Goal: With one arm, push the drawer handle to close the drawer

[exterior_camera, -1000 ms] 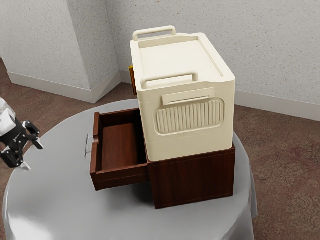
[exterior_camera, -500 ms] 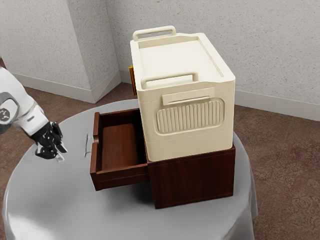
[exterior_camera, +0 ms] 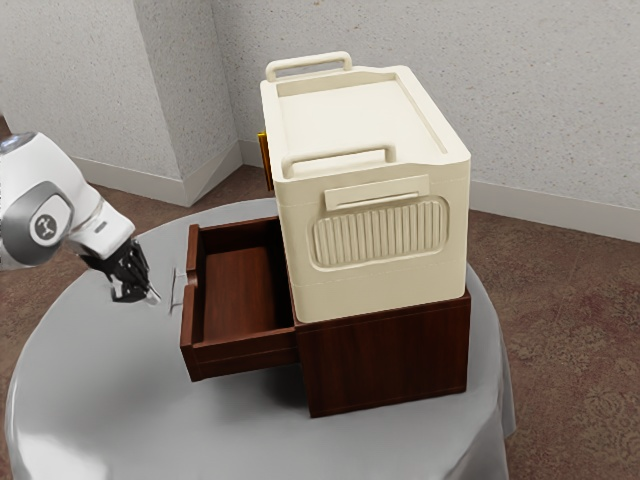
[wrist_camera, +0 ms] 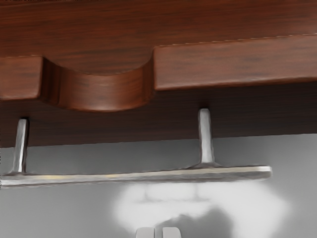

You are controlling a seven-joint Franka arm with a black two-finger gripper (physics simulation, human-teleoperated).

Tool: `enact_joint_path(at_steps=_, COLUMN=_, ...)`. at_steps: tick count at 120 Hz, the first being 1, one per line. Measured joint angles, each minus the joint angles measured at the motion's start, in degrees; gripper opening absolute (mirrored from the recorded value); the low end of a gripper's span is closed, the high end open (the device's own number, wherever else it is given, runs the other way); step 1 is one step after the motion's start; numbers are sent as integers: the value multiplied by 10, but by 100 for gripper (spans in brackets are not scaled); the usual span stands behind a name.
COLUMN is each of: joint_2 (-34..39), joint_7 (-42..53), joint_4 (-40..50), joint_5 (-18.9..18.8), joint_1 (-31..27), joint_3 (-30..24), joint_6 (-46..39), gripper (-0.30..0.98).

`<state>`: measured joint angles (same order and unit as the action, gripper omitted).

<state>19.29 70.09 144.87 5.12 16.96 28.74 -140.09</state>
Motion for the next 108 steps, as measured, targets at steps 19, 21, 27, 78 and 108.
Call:
enact_joint_path(at_steps=19, joint_2=-14, joint_7=-17, joint_4=-5, joint_5=7, joint_1=16, joint_3=0, joint_6=-9, gripper=-10)
enact_joint_path(at_steps=21, joint_2=-15, joint_7=-19, joint_4=-5, joint_5=7, joint_1=18, joint_3=0, joint_6=-10, gripper=-10)
enact_joint_path(at_steps=27, joint_2=-19, joint_7=-23, joint_4=-8, joint_5=8, joint_1=23, joint_3=0, joint_6=-13, gripper=-10)
enact_joint_path(at_steps=78, joint_2=-74, joint_7=-49, joint_4=-49, joint_5=20, joint_1=53, joint_3=0, joint_6=-29, gripper=-10)
enact_joint_path(at_steps=108, joint_2=-127, joint_7=-58, joint_4=-93, joint_5=39, joint_1=85, joint_3=-1, joint_6=-35, gripper=-10)
